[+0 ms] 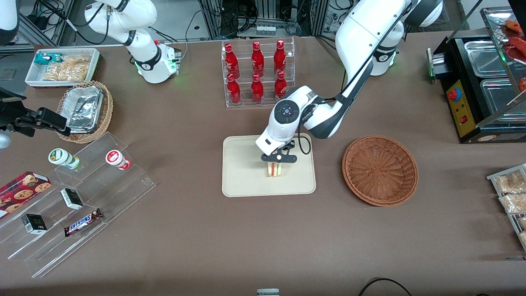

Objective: Place sandwich from basket to tray
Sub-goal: 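Carry the sandwich over the cream tray and lower it, then open the left gripper to release the sandwich onto the tray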

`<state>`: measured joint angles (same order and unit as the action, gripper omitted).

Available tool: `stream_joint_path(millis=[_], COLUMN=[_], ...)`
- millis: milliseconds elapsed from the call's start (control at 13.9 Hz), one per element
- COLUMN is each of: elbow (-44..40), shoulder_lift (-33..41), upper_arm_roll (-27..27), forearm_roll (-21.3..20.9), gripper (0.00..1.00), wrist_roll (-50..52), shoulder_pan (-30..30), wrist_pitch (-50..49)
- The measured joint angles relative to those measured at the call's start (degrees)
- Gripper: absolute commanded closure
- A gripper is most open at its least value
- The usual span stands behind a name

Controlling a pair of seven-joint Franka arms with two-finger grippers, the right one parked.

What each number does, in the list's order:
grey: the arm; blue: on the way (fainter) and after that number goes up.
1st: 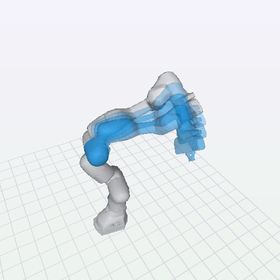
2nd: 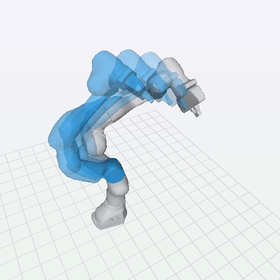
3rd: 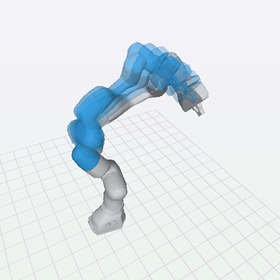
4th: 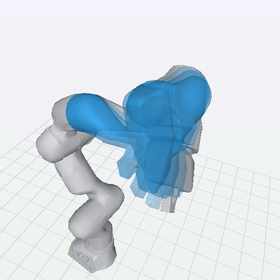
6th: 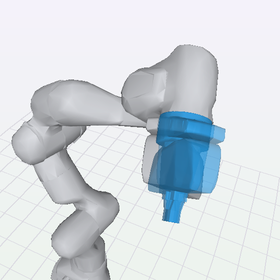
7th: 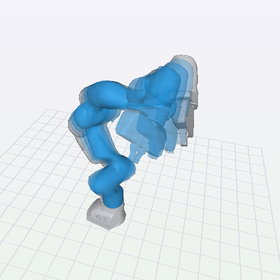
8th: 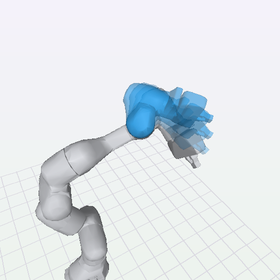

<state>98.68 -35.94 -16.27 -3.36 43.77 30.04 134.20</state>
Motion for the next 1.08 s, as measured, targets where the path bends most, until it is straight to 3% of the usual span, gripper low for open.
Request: stream_joint_path(millis=[144,288,1078], elbow=[-0.76,-0.95,-2.62], shoulder_lift=[-0.74,-1.09,4.74], upper_arm_roll=[0.05,0.07,4.86], forearm_roll=[-0.18,-1.29,-1.93], gripper=[0.44,0.01,0.0], wrist_roll=[0.02,0.84,5.36], shoulder_pan=[0.0,0.01,0.71], wrist_pitch=[-0.03,-0.04,-7.19])
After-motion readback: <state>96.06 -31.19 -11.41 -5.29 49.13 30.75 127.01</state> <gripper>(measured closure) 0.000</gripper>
